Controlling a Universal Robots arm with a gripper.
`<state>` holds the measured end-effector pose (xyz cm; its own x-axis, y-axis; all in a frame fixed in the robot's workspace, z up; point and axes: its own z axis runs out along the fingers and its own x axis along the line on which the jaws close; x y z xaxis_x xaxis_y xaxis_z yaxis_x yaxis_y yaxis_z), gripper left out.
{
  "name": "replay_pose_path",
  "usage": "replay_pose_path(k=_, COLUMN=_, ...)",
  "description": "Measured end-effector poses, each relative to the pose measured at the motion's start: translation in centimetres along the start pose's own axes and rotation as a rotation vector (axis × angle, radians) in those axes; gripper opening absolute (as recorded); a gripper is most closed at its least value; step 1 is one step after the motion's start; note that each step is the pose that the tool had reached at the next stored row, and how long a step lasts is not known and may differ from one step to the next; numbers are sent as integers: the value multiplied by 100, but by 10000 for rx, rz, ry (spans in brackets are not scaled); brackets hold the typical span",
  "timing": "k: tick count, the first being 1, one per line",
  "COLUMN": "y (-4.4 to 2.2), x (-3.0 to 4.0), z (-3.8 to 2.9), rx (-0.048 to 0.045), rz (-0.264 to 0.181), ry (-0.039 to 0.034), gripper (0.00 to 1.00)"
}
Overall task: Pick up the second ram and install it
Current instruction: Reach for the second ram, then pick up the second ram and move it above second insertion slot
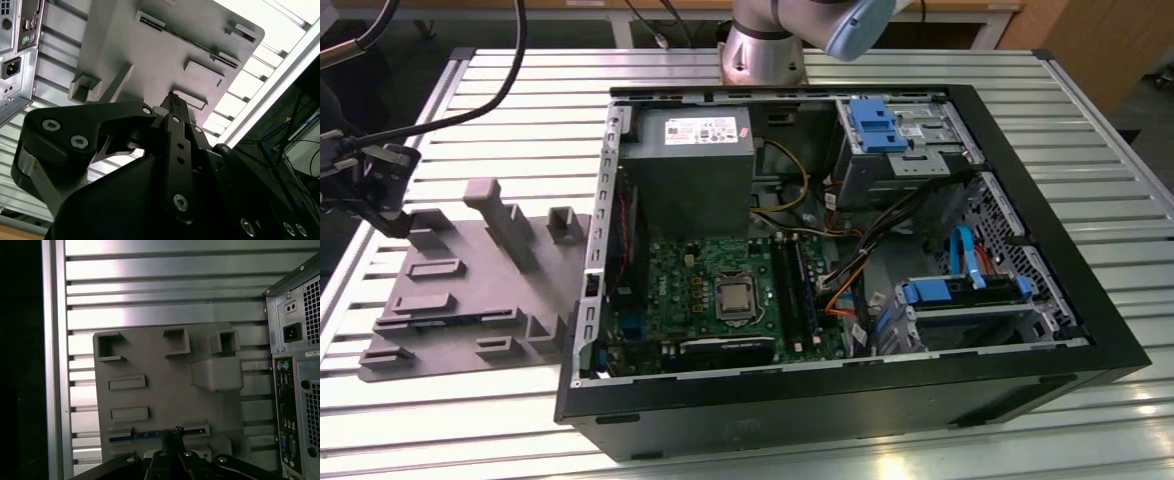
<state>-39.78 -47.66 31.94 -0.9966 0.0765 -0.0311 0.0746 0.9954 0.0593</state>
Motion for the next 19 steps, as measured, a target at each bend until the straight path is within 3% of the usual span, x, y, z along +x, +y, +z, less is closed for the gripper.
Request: replay_pose_path(k=19, y=-31, x=11, z=36, rx=-4, rz=-13, ry=3, gripper=11)
